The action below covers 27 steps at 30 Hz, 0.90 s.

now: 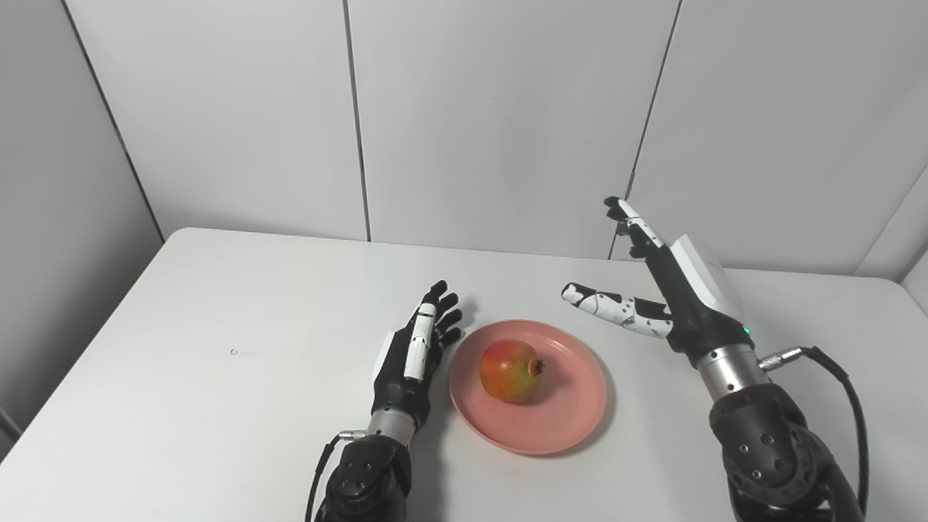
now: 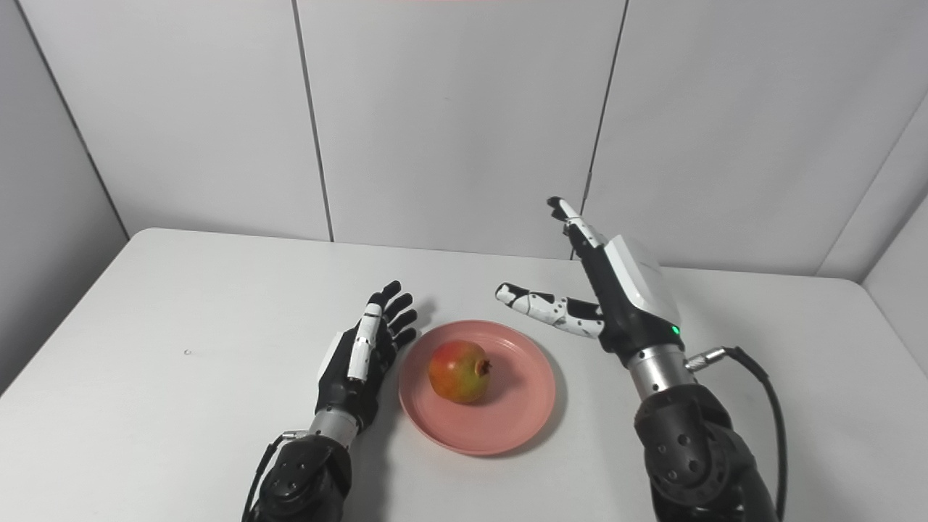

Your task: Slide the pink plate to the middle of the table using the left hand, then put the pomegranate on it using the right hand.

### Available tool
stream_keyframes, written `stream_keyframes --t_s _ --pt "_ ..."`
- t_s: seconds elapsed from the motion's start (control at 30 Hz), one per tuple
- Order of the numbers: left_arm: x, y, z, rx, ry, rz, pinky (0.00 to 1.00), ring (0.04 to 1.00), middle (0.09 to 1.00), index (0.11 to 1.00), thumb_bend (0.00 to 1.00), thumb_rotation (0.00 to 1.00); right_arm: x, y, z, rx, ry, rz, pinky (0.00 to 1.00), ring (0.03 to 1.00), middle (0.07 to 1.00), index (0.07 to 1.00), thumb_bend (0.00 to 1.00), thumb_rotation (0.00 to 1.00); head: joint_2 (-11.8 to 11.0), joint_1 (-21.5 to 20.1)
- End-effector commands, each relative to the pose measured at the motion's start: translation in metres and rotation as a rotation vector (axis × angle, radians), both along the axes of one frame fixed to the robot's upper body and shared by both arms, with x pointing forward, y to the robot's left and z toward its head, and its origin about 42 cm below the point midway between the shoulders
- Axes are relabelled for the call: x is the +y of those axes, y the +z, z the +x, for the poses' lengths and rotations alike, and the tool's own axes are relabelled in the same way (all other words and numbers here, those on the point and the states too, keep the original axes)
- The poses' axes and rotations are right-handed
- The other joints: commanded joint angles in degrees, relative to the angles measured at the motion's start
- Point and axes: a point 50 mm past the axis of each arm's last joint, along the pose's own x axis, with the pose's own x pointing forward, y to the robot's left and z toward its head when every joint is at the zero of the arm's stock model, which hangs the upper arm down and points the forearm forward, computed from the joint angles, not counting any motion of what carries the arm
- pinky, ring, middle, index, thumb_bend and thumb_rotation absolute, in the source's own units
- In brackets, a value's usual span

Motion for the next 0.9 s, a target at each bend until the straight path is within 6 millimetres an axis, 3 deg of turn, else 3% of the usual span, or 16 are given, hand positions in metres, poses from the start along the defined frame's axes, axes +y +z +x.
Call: stream_keyframes --t_s 0.0,0.17,0.5,0.67,0.87 --pt "0.002 0.0 -0.001 -0.004 -0.004 0.018 0.91 0.909 0.928 0.912 0.4 1.0 -0.005 0.008 -0.005 -0.062 -0.007 0.051 0.78 0.874 0.918 0.941 0.86 0.87 0.05 0.0" --pt "0.005 0.005 -0.005 -0.038 -0.004 0.051 0.93 0.928 0.949 0.94 0.42 1.0 -0.018 -0.014 -0.014 -0.01 -0.071 0.116 0.82 0.899 0.932 0.942 0.83 0.99 0.06 -0.3" --pt "0.014 0.012 -0.018 -0.154 0.018 0.115 0.99 0.973 0.989 0.982 0.43 1.0 -0.026 -0.048 -0.033 0.076 -0.074 0.379 0.87 0.922 0.946 0.952 0.75 1.0 -0.09 -1.18" --pt "0.017 0.014 -0.027 -0.213 0.045 0.163 0.98 0.973 0.992 0.988 0.44 1.0 -0.02 -0.058 -0.042 0.133 -0.058 0.506 0.92 0.953 0.959 0.955 0.83 1.0 -0.03 -1.64" --pt "0.023 0.012 -0.032 -0.246 0.031 0.177 1.0 0.99 1.0 1.0 0.44 1.0 -0.009 -0.069 -0.045 0.209 -0.012 0.623 0.98 0.97 0.979 0.988 0.8 1.0 0.29 -2.69"
